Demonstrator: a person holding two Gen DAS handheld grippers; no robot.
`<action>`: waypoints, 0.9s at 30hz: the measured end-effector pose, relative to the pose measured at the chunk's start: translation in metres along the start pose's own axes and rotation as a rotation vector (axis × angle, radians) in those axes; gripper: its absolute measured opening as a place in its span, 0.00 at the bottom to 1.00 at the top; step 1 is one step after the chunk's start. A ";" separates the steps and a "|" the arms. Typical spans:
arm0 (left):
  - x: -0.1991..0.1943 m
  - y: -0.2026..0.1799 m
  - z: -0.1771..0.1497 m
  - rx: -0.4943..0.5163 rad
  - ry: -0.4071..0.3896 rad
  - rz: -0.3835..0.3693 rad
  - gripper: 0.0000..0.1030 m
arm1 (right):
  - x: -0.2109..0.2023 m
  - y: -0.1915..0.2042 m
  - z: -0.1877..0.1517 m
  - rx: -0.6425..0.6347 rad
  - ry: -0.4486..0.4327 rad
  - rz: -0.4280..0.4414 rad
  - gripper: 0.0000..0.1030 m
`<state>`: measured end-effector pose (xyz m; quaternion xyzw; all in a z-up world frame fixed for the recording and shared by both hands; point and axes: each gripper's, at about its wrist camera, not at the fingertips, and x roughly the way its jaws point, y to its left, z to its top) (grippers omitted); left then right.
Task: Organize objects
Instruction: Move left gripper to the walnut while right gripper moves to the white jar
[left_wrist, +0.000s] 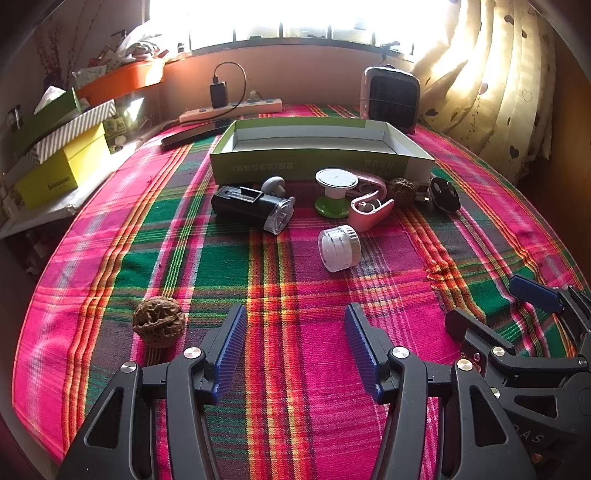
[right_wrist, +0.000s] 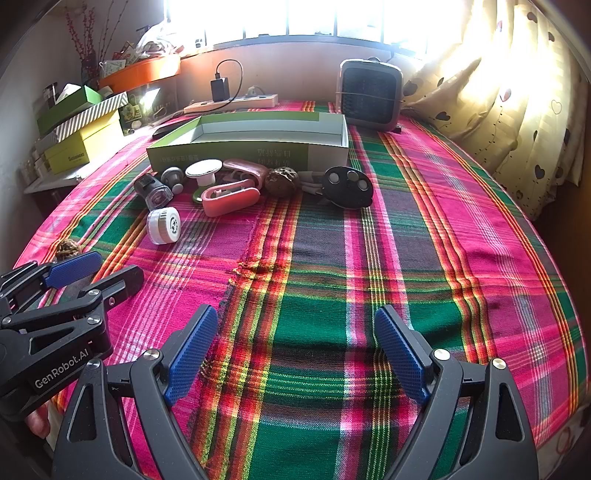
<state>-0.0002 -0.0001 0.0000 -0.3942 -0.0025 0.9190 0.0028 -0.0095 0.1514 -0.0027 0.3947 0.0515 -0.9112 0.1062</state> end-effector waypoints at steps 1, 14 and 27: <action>0.000 0.000 0.000 0.002 0.001 -0.001 0.52 | 0.000 0.000 0.000 0.000 0.000 0.000 0.85; -0.005 0.002 -0.004 0.033 0.010 -0.021 0.52 | 0.002 -0.001 -0.001 -0.007 -0.001 0.012 0.85; -0.030 0.031 -0.011 0.027 -0.017 -0.033 0.52 | -0.001 0.012 0.007 -0.008 -0.013 0.124 0.82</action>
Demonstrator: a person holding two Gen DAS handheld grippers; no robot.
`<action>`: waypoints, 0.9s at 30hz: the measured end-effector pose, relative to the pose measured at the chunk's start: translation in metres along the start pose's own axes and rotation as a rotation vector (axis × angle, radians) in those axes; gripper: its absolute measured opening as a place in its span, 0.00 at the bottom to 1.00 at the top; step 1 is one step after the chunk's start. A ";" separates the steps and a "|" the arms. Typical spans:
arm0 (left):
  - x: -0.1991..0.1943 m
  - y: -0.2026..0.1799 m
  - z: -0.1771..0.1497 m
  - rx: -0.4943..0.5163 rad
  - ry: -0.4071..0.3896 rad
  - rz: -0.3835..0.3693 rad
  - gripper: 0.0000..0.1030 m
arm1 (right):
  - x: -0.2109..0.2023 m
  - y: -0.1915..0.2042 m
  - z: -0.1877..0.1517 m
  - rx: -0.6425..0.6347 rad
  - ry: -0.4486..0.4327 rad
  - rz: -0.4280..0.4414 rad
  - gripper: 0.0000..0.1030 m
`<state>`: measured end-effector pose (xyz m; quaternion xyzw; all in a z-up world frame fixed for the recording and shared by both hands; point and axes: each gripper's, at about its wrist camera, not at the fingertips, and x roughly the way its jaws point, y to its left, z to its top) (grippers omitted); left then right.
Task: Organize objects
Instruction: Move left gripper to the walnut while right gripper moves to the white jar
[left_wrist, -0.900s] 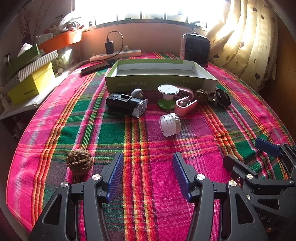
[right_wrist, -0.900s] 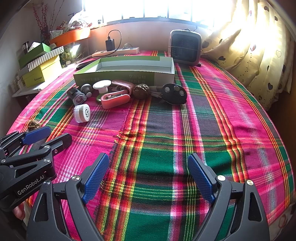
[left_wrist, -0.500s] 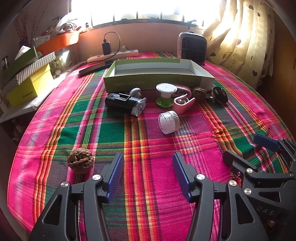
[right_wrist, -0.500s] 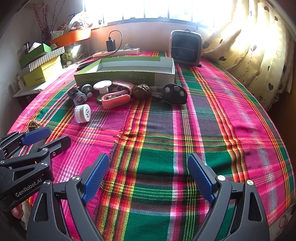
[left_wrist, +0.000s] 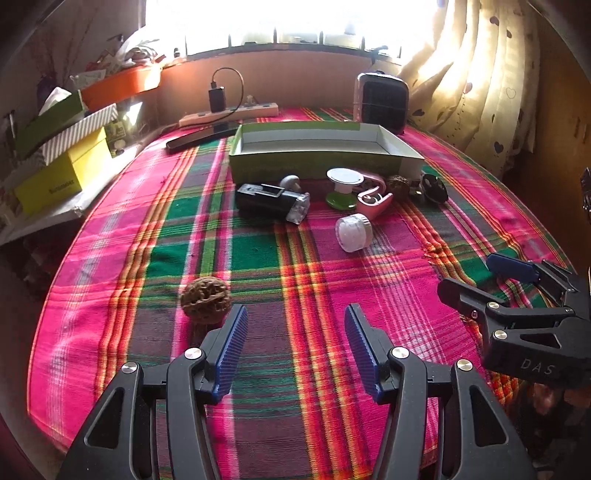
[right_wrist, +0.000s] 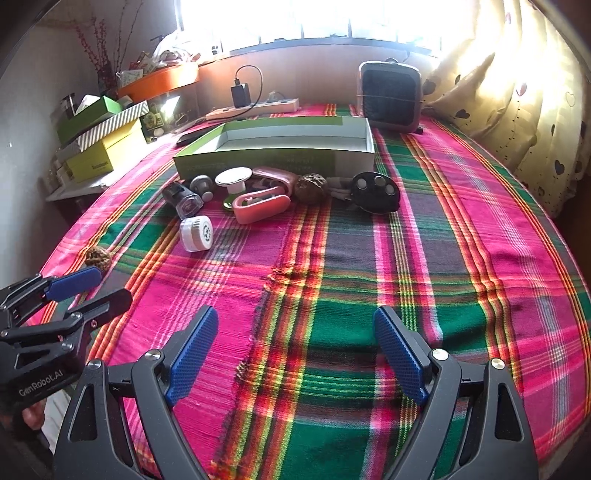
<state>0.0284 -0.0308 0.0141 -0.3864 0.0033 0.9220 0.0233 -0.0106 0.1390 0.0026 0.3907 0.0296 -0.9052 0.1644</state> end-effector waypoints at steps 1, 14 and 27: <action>-0.002 0.004 0.001 -0.006 -0.007 0.008 0.52 | 0.001 0.004 0.001 -0.014 -0.004 0.008 0.82; 0.008 0.057 0.004 -0.143 0.023 0.037 0.52 | 0.023 0.035 0.023 -0.081 0.006 0.062 0.79; 0.024 0.063 0.009 -0.136 0.054 0.017 0.51 | 0.044 0.051 0.038 -0.116 0.043 0.066 0.65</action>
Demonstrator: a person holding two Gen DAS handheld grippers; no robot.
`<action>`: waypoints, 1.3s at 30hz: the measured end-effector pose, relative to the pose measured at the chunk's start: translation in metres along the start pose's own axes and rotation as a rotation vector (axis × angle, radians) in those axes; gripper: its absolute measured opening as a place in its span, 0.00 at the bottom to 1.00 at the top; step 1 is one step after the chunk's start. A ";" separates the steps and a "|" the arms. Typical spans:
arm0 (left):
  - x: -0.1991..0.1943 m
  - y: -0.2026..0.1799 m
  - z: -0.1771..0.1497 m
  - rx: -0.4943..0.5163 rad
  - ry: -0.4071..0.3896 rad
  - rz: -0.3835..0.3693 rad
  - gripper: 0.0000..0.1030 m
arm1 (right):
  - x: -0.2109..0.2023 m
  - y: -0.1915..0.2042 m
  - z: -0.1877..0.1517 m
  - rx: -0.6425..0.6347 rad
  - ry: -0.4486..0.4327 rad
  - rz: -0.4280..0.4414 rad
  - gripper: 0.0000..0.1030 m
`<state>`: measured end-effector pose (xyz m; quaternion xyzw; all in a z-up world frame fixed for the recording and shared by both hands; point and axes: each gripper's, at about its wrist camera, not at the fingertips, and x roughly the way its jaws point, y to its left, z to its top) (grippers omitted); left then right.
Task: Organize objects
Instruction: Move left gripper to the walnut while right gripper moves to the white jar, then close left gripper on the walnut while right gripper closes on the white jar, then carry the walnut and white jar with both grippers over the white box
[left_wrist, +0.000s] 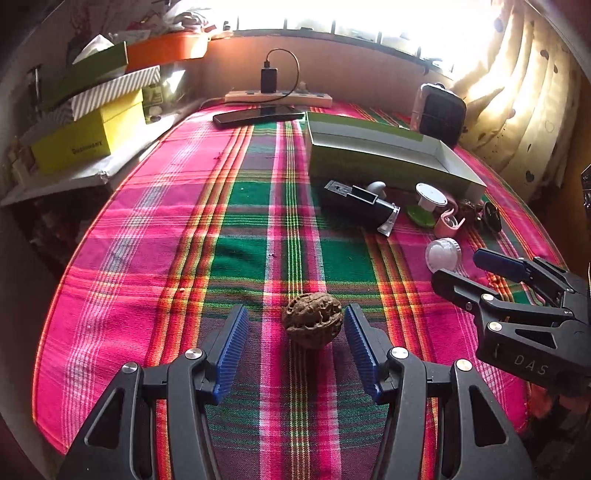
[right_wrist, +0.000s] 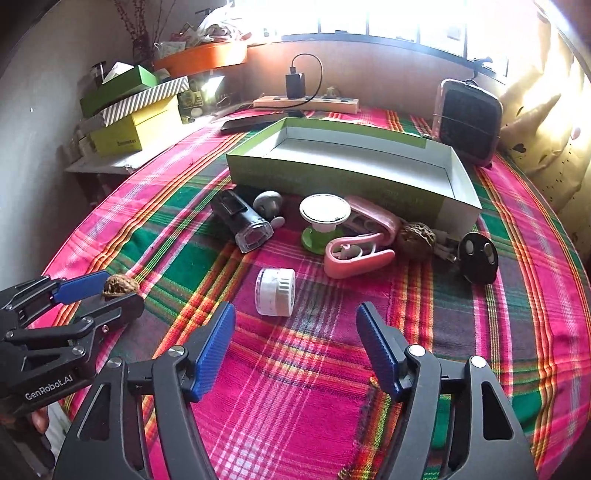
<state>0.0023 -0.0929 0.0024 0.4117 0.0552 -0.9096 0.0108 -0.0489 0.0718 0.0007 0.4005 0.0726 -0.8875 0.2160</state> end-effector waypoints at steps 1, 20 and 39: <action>0.000 0.000 0.001 0.000 -0.001 -0.002 0.50 | 0.001 0.000 0.001 -0.001 0.003 -0.001 0.63; 0.004 -0.001 0.007 0.043 -0.003 -0.011 0.29 | 0.006 0.006 0.007 -0.025 0.011 -0.019 0.20; 0.008 -0.017 0.024 0.068 -0.002 -0.056 0.29 | 0.000 0.003 0.014 -0.016 -0.007 0.006 0.19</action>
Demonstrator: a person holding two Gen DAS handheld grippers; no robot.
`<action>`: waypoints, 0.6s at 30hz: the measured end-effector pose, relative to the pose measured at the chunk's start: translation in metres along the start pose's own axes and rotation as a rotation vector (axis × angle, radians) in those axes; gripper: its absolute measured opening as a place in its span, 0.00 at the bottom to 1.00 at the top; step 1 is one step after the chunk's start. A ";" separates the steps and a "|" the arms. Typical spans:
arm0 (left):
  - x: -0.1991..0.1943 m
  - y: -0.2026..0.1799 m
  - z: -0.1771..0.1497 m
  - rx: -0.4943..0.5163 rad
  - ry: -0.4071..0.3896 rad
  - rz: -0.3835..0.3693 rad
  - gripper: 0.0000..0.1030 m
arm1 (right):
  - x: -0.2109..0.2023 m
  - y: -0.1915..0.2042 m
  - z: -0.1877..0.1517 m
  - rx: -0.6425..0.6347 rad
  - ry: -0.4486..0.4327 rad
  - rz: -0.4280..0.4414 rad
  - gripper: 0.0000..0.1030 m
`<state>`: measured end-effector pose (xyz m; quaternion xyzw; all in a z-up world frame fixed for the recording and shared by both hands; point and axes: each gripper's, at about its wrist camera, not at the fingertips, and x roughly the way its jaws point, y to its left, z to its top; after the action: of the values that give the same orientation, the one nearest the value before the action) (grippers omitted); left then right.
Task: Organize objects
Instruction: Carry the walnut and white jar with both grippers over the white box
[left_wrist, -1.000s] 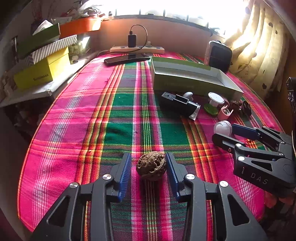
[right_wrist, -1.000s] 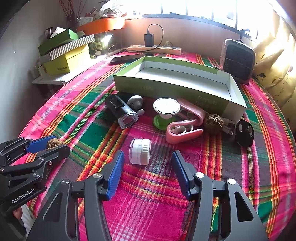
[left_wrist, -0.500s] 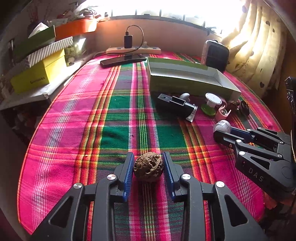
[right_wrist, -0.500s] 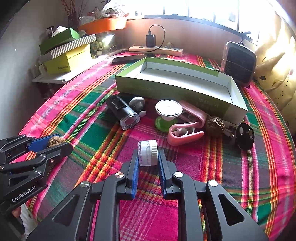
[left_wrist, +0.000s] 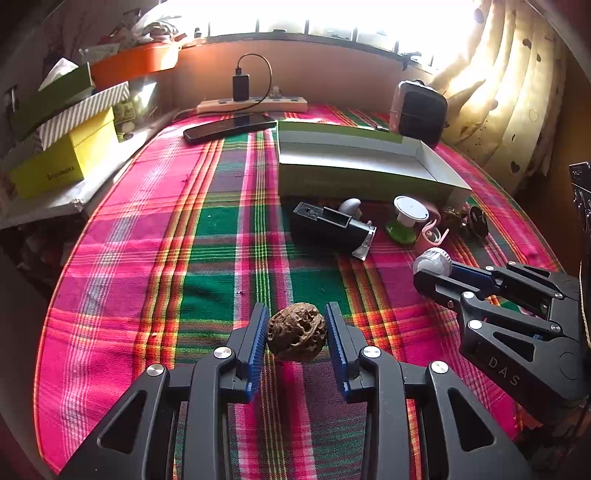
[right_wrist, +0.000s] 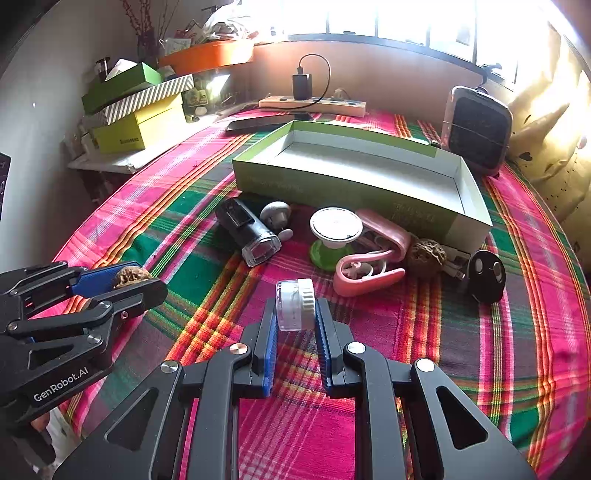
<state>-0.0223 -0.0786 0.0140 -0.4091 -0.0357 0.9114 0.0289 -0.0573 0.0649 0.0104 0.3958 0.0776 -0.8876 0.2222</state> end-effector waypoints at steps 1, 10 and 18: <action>0.001 -0.001 0.002 -0.002 0.002 -0.005 0.29 | -0.001 -0.001 0.002 0.003 -0.002 0.001 0.19; 0.002 -0.007 0.034 0.008 -0.030 -0.037 0.29 | -0.008 -0.013 0.025 0.013 -0.039 -0.018 0.19; 0.013 -0.008 0.066 0.007 -0.030 -0.068 0.29 | -0.003 -0.017 0.049 0.003 -0.052 -0.026 0.19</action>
<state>-0.0796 -0.0723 0.0487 -0.3938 -0.0469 0.9160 0.0606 -0.0960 0.0660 0.0448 0.3719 0.0758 -0.9006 0.2118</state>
